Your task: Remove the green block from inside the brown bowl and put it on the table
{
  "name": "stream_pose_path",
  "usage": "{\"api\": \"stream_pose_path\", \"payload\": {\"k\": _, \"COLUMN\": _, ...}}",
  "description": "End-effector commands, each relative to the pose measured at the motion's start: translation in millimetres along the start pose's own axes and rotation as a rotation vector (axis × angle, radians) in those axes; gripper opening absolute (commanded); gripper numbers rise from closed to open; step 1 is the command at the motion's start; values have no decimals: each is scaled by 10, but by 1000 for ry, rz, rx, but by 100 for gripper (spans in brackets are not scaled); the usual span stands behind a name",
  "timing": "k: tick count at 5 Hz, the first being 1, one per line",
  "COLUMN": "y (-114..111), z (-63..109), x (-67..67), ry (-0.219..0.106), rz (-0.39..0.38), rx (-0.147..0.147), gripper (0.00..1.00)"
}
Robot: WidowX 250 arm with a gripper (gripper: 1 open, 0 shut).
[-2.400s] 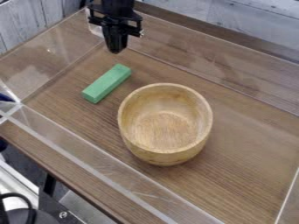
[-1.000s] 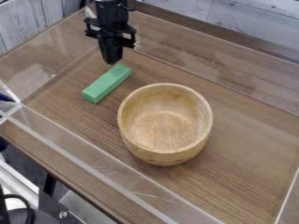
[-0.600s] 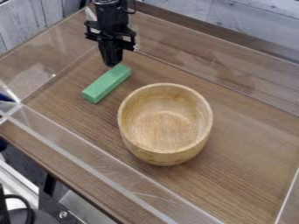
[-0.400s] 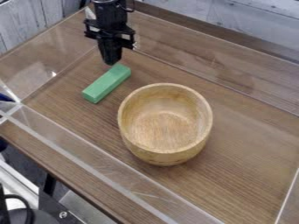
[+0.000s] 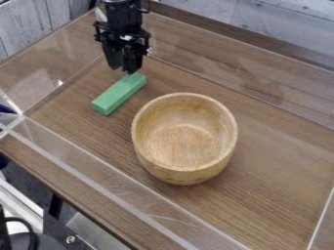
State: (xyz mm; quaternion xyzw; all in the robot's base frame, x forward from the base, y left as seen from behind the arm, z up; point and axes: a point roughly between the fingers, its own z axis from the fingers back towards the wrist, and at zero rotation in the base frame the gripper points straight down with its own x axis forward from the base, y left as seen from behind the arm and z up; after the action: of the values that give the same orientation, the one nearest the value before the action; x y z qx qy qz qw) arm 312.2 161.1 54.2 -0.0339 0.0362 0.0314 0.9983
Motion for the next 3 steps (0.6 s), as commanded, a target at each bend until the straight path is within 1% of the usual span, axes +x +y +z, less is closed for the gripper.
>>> {"api": "stream_pose_path", "payload": {"k": 1, "y": 12, "z": 303, "x": 106, "ry": -74, "rz": -4, "rx": 25, "gripper": 100}}
{"api": "stream_pose_path", "payload": {"k": 2, "y": -57, "z": 488, "x": 151, "ry": -105, "rz": -23, "rx": 24, "gripper": 100}}
{"api": "stream_pose_path", "payload": {"k": 3, "y": -154, "z": 729, "x": 187, "ry": -144, "rz": -45, "rx": 29, "gripper": 100}}
